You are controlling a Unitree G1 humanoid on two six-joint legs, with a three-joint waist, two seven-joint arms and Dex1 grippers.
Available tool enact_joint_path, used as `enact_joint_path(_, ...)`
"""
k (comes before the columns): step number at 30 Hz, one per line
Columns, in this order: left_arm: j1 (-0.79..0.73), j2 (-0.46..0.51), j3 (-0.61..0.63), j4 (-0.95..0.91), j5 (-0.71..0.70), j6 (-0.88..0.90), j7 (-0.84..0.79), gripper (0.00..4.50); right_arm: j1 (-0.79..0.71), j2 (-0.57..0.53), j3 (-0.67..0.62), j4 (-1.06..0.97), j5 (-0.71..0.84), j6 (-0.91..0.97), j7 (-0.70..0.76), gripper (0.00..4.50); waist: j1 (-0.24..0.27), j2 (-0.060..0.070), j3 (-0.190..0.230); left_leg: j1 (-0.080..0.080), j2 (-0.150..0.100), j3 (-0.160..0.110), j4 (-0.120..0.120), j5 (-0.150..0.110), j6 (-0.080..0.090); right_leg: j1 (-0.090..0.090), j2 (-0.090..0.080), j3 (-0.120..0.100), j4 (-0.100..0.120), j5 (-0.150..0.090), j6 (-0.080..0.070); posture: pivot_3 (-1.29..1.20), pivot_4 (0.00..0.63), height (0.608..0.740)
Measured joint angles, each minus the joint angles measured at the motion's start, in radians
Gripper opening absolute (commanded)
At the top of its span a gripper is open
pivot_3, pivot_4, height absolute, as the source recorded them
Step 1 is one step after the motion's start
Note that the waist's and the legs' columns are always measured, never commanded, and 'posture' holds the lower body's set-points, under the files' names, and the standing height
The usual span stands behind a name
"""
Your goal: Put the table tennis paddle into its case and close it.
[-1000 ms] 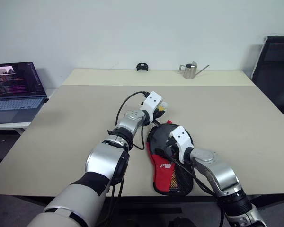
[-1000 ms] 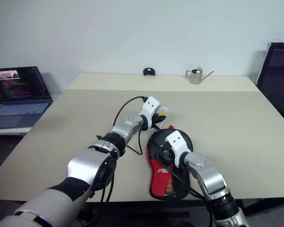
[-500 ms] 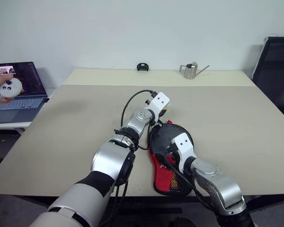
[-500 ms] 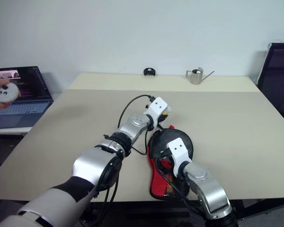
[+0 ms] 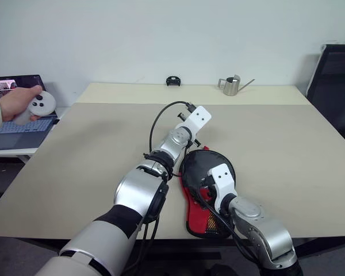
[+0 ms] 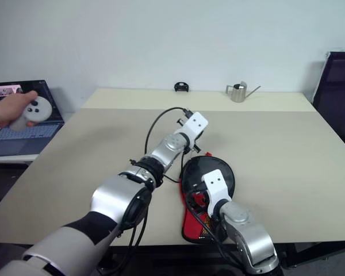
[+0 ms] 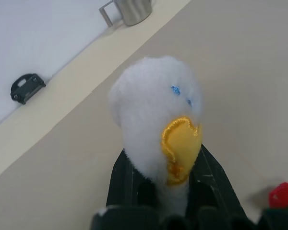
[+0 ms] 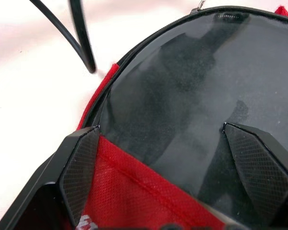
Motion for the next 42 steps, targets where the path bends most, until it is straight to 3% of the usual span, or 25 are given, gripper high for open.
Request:
enact_joint_path(16,0.071,-0.101,-0.083,-0.001,0.085,0.053,-0.139,0.27,0.015,0.018,0.021,-0.025,0.000,0.019,-0.040,4.50,-0.003,0.000,0.000,-0.001,0.000,0.000,0.000,0.000,0.000,-0.001,0.001,0.000,-0.001,0.000,0.000,0.00,0.150,0.740)
enact_joint_path(17,0.071,-0.101,-0.083,-0.005,0.085,0.059,-0.148,1.00,0.015,0.019,0.021,-0.025,0.000,0.020,-0.041,4.50,-0.003,0.000,-0.001,-0.001,0.000,0.000,0.000,0.000,0.000,0.000,0.001,0.000,-0.002,0.000,0.000,0.00,0.150,0.740)
enact_joint_path(27,0.076,-0.105,-0.039,-0.021,0.044,0.073,-0.210,4.47,0.007,0.019,0.022,-0.008,0.000,0.022,-0.043,4.50,-0.003,-0.001,-0.008,0.001,0.000,0.000,0.000,0.000,0.000,0.002,0.001,0.000,-0.002,0.000,0.000,0.00,0.150,0.740)
enact_joint_path(30,0.077,-0.108,-0.024,-0.020,0.028,0.084,-0.238,4.47,-0.010,0.018,0.022,0.016,0.000,0.022,-0.039,4.50,-0.004,-0.001,-0.008,0.010,0.001,-0.001,-0.002,0.000,0.001,0.012,0.001,-0.001,-0.006,0.000,0.001,0.00,0.150,0.740)
enact_joint_path(35,0.071,-0.107,0.007,-0.020,-0.008,0.082,-0.254,4.47,-0.054,0.012,0.021,0.058,0.001,0.015,-0.022,4.50,-0.009,-0.001,-0.008,0.011,0.002,-0.001,-0.002,0.000,0.001,0.013,0.002,-0.001,-0.008,0.000,0.003,0.00,0.150,0.740)
enact_joint_path(42,0.027,-0.020,0.047,-0.021,-0.046,0.063,-0.252,4.47,-0.106,-0.016,0.002,0.151,0.001,-0.050,0.023,4.50,-0.009,-0.001,-0.008,0.011,0.002,-0.001,-0.002,0.000,0.001,0.013,0.002,-0.001,-0.009,0.001,0.002,0.00,0.150,0.740)
